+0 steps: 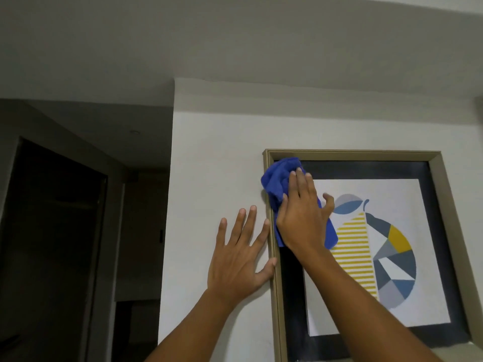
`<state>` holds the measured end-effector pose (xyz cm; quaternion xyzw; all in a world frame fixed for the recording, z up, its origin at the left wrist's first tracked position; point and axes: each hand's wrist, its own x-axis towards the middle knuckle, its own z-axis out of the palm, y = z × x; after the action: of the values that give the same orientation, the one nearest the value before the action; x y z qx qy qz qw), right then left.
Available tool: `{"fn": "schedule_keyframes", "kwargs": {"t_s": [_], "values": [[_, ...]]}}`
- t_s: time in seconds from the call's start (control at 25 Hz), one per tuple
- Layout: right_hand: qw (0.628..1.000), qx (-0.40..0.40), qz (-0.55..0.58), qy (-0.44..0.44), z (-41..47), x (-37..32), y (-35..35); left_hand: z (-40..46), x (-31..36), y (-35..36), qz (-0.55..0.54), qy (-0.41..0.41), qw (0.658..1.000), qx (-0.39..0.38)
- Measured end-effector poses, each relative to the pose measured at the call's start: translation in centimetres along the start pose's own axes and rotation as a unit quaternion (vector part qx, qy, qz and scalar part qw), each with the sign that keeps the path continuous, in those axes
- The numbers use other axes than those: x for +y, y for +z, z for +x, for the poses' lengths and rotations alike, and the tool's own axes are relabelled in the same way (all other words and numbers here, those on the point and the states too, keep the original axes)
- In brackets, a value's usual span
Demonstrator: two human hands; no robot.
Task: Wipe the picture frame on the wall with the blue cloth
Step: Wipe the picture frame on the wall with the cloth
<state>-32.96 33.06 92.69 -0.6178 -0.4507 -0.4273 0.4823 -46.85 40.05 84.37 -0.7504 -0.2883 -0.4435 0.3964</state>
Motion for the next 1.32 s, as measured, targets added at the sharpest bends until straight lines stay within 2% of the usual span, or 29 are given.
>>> {"fn": "schedule_keyframes", "kwargs": {"t_s": [0.12,0.24,0.4,0.48,0.56,0.72,0.8,0.88,0.96,1.08,1.12,1.24,1.32], "values": [[0.999,-0.001,0.039,0.018,-7.0,1.3,0.7,-0.1,0.1,0.3,0.009,0.021,1.0,0.008],[0.999,-0.037,0.022,-0.025,-10.9,2.2,1.0,-0.1,0.0,0.4,0.001,0.028,0.999,0.016],[0.996,-0.025,0.026,-0.083,-3.9,1.4,-0.7,-0.4,0.1,0.8,0.003,0.03,0.999,0.033],[0.996,0.002,0.033,-0.087,0.5,0.5,-1.3,-0.7,0.5,0.6,0.004,0.019,0.999,0.039],[0.995,0.015,0.046,-0.089,1.3,0.4,-1.1,-0.5,0.6,0.3,-0.001,0.003,0.999,0.051],[0.992,0.011,0.076,-0.096,-8.6,2.8,1.3,-0.2,0.4,0.4,-0.004,0.014,0.999,0.049],[0.992,-0.031,0.091,-0.08,-16.6,4.3,2.2,-0.2,0.4,0.6,-0.002,0.023,0.999,0.04],[0.989,-0.074,0.059,-0.114,-23.3,6.0,2.4,-0.1,0.3,0.6,0.013,0.023,0.999,0.042],[0.979,-0.096,0.032,-0.175,-26.0,8.6,2.1,-0.1,0.2,0.4,0.022,0.022,0.999,0.04],[0.966,-0.053,0.055,-0.246,-24.4,12.3,0.9,-0.2,0.3,0.3,0.022,0.015,0.999,0.043],[0.967,-0.049,0.06,-0.244,-23.9,12.7,0.6,-0.1,0.3,0.3,0.022,0.014,0.999,0.044],[0.98,-0.024,0.135,-0.144,-24.6,10.8,0.9,0.0,0.3,0.5,0.026,0.017,0.999,0.04],[0.981,-0.011,0.148,-0.122,-25.4,9.0,1.8,0.0,0.3,0.4,0.025,0.02,0.999,0.041]]}}
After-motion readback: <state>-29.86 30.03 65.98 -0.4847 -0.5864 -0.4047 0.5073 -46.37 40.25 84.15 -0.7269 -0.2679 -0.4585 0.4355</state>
